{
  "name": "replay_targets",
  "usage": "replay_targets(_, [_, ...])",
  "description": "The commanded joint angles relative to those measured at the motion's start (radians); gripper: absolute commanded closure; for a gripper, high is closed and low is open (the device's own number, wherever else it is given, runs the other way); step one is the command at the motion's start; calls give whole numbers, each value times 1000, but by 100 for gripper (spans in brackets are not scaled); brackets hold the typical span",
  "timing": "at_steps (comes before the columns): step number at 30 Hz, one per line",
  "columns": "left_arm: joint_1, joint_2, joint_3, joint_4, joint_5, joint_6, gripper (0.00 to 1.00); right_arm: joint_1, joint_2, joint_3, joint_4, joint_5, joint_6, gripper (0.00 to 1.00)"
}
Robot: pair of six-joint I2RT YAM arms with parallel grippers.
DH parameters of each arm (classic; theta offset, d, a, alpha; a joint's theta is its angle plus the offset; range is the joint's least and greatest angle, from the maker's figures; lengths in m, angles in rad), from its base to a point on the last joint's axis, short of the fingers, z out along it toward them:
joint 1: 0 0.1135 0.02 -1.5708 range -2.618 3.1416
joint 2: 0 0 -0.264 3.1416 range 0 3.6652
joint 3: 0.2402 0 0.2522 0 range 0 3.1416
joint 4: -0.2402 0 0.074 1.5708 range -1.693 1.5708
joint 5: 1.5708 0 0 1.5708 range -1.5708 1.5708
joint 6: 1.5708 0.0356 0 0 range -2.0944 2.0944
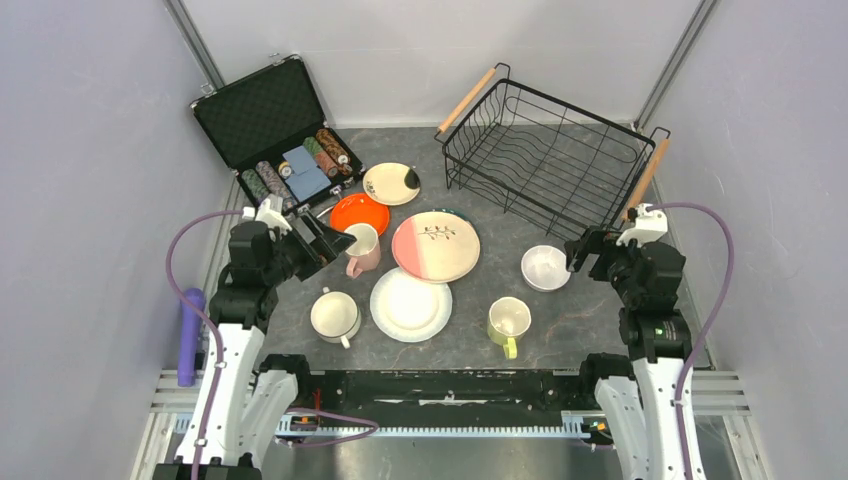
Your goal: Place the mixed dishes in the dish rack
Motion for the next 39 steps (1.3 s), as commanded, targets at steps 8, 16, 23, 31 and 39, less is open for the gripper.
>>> replay_targets(8, [2,1,103,-130,17,151,0,-1,-48,73,10,-24,16,1])
replay_targets(16, [1,12,78,-51,116,160,0,10,97,106,-67,-176,-46,1])
replay_targets(23, [-7,3,8,56,122,108,0,174,152,61,-78,-186,-83,1])
replay_targets(31, [-19,34,-3,52,98,132,0,440,216,31,-116,-47,-63,6])
replay_targets(39, [-19,57,-2,43,78,138,0,497,201,-49,-117,2,-25,11])
